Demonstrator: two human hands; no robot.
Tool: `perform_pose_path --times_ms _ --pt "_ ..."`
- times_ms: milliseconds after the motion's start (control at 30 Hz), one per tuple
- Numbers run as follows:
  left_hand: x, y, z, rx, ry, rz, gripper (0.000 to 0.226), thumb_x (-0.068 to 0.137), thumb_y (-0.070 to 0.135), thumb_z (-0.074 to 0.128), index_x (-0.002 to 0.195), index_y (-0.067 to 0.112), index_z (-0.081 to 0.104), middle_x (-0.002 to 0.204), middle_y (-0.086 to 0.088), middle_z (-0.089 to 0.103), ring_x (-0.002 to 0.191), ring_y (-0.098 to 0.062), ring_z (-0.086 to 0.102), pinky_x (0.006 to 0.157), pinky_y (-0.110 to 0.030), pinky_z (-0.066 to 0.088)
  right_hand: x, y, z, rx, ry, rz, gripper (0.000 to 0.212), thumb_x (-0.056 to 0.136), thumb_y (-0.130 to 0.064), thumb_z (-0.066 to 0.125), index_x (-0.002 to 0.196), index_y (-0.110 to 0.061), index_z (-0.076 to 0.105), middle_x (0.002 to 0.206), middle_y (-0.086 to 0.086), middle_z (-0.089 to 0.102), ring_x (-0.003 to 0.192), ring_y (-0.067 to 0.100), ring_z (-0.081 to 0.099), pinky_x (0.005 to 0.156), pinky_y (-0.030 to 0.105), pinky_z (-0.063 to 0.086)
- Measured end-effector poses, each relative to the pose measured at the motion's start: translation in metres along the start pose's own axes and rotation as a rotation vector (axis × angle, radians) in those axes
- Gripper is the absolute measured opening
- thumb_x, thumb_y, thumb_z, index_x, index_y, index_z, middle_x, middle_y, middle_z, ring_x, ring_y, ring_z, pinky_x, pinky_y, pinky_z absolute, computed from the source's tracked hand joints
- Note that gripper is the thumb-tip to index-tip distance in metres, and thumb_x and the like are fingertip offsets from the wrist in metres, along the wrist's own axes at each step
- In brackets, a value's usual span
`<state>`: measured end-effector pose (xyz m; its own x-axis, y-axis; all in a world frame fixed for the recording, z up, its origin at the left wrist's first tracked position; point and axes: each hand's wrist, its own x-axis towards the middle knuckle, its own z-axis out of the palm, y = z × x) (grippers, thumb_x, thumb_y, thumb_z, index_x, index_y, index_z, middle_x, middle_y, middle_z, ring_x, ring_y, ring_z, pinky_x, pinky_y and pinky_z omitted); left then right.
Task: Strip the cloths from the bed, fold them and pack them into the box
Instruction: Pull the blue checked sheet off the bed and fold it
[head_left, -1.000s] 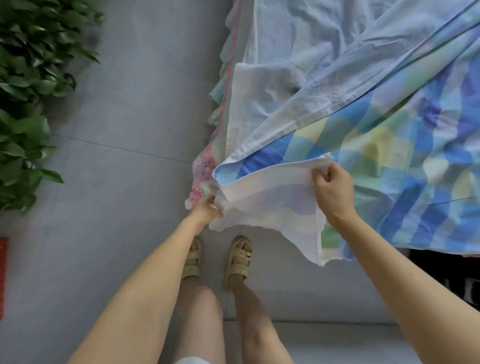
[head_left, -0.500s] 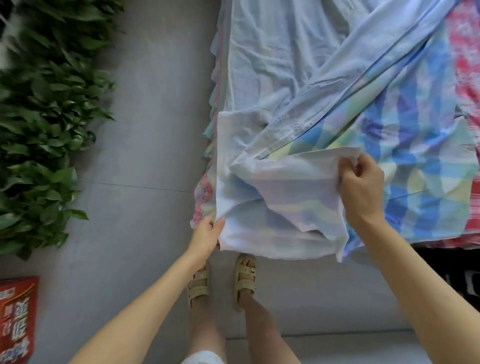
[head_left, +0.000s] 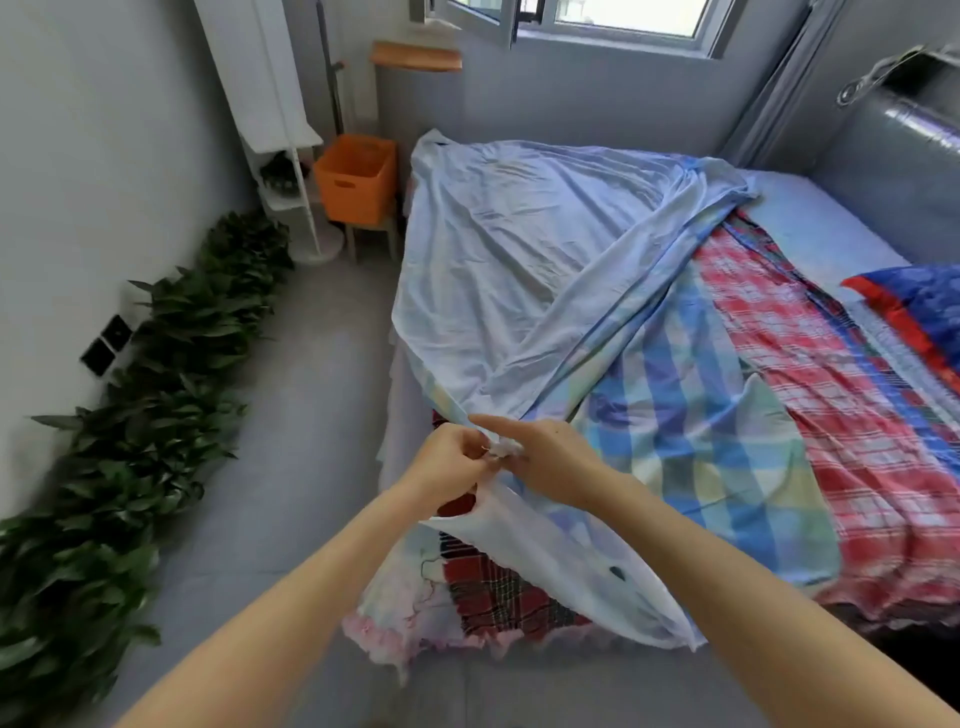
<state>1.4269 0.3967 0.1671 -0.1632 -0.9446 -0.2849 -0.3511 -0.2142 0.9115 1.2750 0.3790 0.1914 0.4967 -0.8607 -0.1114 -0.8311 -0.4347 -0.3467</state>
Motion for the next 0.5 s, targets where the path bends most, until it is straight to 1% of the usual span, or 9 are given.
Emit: perform_pose_path --times_ms 67,100,133,200,267,300,367,433,500 --pt "-0.005 0.011 0.011 0.063 0.047 0.047 0.04 0.084 0.006 0.065 0.048 0.014 0.049 0.043 0.009 0.033 0.041 -0.005 0.028 0.048 -0.019 0.025 -0.004 0.007 -0.012 0.03 -0.095 -0.056 0.045 0.093 -0.026 0.057 0.135 -0.037 0.048 0.086 0.001 0.061 0.081 0.017 0.053 0.062 0.022 0.029" --pt "-0.009 0.016 0.016 0.068 0.065 0.062 0.04 0.084 0.008 0.066 0.048 0.012 0.048 0.047 0.005 0.033 0.044 -0.005 0.027 0.049 -0.019 0.023 -0.006 0.011 -0.017 0.046 -0.117 -0.073 0.038 0.092 -0.028 0.058 0.129 -0.032 0.055 0.083 0.0 0.061 0.079 0.016 0.052 0.06 0.023 0.03" --pt "-0.013 0.022 0.02 0.064 0.093 0.079 0.038 0.084 0.013 0.069 0.051 0.005 0.051 0.051 0.001 0.034 0.047 -0.006 0.027 0.049 -0.018 0.023 -0.008 0.015 -0.023 0.05 -0.115 -0.09 0.031 0.091 -0.029 0.059 0.122 -0.027 0.061 0.085 0.002 0.063 0.08 0.018 0.054 0.062 0.025 0.031" --pt "-0.019 0.029 0.028 0.02 0.17 0.1 0.034 0.083 0.022 0.072 0.068 -0.007 0.059 0.059 -0.004 0.043 0.054 -0.008 0.035 0.049 -0.016 0.026 -0.009 0.02 -0.026 0.02 -0.073 -0.106 0.022 0.091 -0.029 0.058 0.11 -0.02 0.066 0.094 0.005 0.067 0.088 0.023 0.059 0.067 0.028 0.035" --pt "-0.023 0.034 0.039 0.01 0.288 0.124 0.028 0.082 0.023 0.072 0.079 -0.002 0.061 0.067 -0.003 0.052 0.06 -0.009 0.044 0.054 -0.018 0.034 -0.009 0.022 -0.026 -0.007 0.005 -0.118 0.02 0.092 -0.023 0.057 0.109 -0.02 0.066 0.101 0.007 0.067 0.095 0.027 0.06 0.07 0.028 0.036" --pt "-0.025 0.034 0.043 0.028 0.328 0.134 0.023 0.082 0.022 0.071 0.08 0.002 0.059 0.068 -0.001 0.054 0.06 -0.009 0.045 0.055 -0.018 0.036 -0.008 0.022 -0.028 -0.004 0.034 -0.101 0.021 0.092 -0.02 0.056 0.11 -0.021 0.067 0.103 0.007 0.067 0.097 0.027 0.059 0.07 0.028 0.035" --pt "-0.031 0.031 0.048 0.088 0.338 0.122 0.018 0.082 0.015 0.068 0.075 0.007 0.053 0.066 0.0 0.052 0.059 -0.009 0.044 0.053 -0.017 0.035 -0.008 0.023 -0.036 0.027 0.083 -0.068 0.02 0.091 -0.019 0.057 0.108 -0.018 0.067 0.104 0.008 0.067 0.097 0.027 0.059 0.071 0.028 0.036" --pt "-0.036 0.019 0.048 0.143 0.286 0.086 0.024 0.082 0.012 0.066 0.07 0.004 0.048 0.063 -0.003 0.046 0.057 -0.011 0.039 0.051 -0.018 0.029 -0.003 0.028 -0.048 0.057 0.147 -0.031 0.018 0.089 -0.018 0.057 0.103 -0.012 0.068 0.101 0.009 0.067 0.095 0.03 0.06 0.072 0.03 0.037" --pt "-0.042 0.006 0.041 0.157 0.258 0.042 0.031 0.083 0.018 0.068 0.066 0.001 0.048 0.059 0.0 0.043 0.054 -0.009 0.036 0.051 -0.019 0.025 0.003 0.034 -0.065 0.101 0.235 0.037 0.019 0.088 -0.014 0.056 0.103 -0.012 0.069 0.102 0.011 0.068 0.095 0.031 0.06 0.07 0.029 0.035"
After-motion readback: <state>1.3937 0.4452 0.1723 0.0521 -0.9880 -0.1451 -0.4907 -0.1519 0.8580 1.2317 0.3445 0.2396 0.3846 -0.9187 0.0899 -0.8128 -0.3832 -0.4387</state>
